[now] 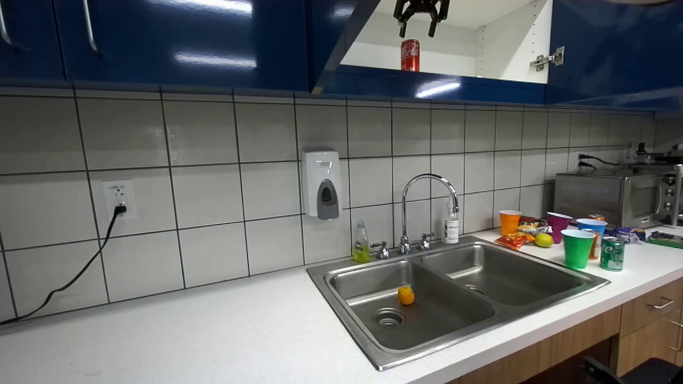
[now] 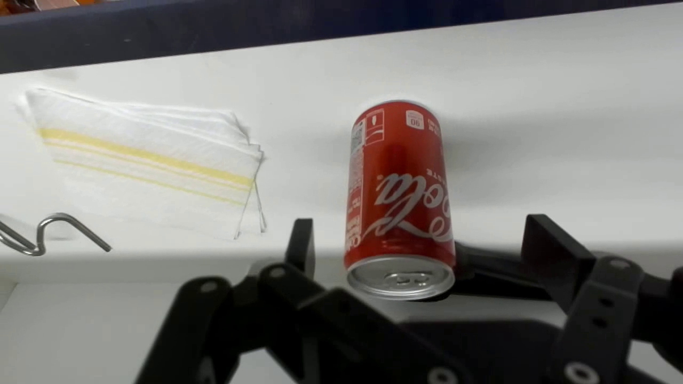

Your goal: Remove the red can from the sink and put it in the cabinet

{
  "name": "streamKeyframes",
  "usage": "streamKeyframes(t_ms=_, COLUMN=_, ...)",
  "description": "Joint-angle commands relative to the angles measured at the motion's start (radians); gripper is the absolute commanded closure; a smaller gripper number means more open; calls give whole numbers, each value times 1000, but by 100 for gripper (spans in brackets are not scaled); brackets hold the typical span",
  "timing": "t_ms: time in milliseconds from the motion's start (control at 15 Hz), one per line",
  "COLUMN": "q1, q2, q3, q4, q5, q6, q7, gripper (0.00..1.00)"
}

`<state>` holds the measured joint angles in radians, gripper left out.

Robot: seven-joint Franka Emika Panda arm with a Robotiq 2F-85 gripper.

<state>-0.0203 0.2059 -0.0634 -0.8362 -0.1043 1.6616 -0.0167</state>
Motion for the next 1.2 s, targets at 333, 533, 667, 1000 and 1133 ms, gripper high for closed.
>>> streamKeyframes(t_ms=333, q1=25, q2=-121, q3=11, q4=-92, q5=11, q6=-76, q7=-23, gripper=0)
streamKeyframes(t_ms=533, q1=41, q2=-163, q3=13, q4=-151, q5=14, q6=-82, q7=-18, gripper=0)
streamKeyframes(t_ms=667, q1=52, q2=-194, q3=12, q4=-201, q5=12, q6=-81, q7=-16, gripper=0)
streamKeyframes(t_ms=1000, q1=80, q2=-290, q3=15, q4=-341, q5=-7, q6=-69, q7=-5, gripper=0)
streamKeyframes(t_ms=1133, q1=88, q2=-334, q3=15, q4=-404, q5=-7, q6=-65, q7=0, gripper=0)
